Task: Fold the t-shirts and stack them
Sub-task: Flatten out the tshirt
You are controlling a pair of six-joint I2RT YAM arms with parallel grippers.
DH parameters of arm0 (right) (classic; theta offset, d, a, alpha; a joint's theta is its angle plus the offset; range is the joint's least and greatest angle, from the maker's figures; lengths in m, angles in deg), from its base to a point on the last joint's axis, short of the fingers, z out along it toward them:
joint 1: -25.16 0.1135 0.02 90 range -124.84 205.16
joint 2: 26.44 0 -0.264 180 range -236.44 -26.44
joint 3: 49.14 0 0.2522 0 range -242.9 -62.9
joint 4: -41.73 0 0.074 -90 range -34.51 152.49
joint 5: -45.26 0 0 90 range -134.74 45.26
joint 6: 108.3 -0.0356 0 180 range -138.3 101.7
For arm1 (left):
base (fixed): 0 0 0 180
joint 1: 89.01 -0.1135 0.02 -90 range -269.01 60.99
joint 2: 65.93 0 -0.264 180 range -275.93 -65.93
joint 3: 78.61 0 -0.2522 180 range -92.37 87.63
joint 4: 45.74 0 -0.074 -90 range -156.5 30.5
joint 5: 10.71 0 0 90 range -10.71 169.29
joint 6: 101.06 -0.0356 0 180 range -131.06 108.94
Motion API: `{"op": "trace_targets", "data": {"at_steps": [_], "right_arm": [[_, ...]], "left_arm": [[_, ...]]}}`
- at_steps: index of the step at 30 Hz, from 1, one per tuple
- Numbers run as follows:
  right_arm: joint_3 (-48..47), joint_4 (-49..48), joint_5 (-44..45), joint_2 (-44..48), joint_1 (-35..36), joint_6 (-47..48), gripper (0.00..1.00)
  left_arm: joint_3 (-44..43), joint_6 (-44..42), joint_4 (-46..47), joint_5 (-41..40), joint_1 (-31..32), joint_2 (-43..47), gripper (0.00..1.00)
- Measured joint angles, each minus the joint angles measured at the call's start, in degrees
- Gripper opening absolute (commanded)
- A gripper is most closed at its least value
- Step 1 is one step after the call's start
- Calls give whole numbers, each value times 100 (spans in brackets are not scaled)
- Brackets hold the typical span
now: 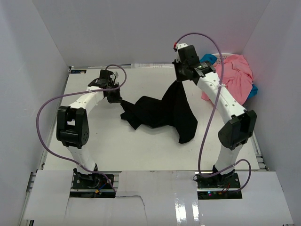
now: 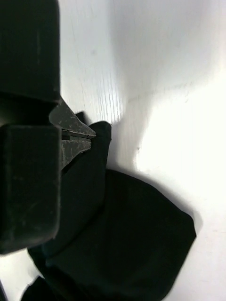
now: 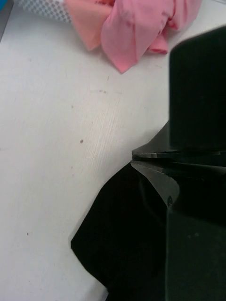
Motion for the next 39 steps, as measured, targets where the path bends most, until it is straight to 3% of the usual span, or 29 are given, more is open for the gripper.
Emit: {"op": "trace_targets", "data": {"at_steps": [5,10,15,19,27,32,39], "right_arm": [[481,68,-129,831,-380,-20,8],[409,173,-501,911,-772,-15,8],[-354,546,-1156,901,-1292,-63,8],[-881,483,-1690,1222,-1405,-111,8],[-708,138,-2087,3536,-1349,-345,8],[-1121,57,-2507,4271,-1351,-555,8],[529,17,-3294,5569,-1351,-903,8]], "left_arm": [[-273,111,-55,-330,-109,247,0],[-938,216,-350,-516,-105,245,0],[-2367,343,-826,-682,-125,138,0],[-2892,424,-896,-820,-168,378,0],[-1521,568,-551,-1517,-205,2839,0],[-1274,704,-295,-1923,-225,4275,0],[-133,914,-271,-1967,-238,6000,0]]}}
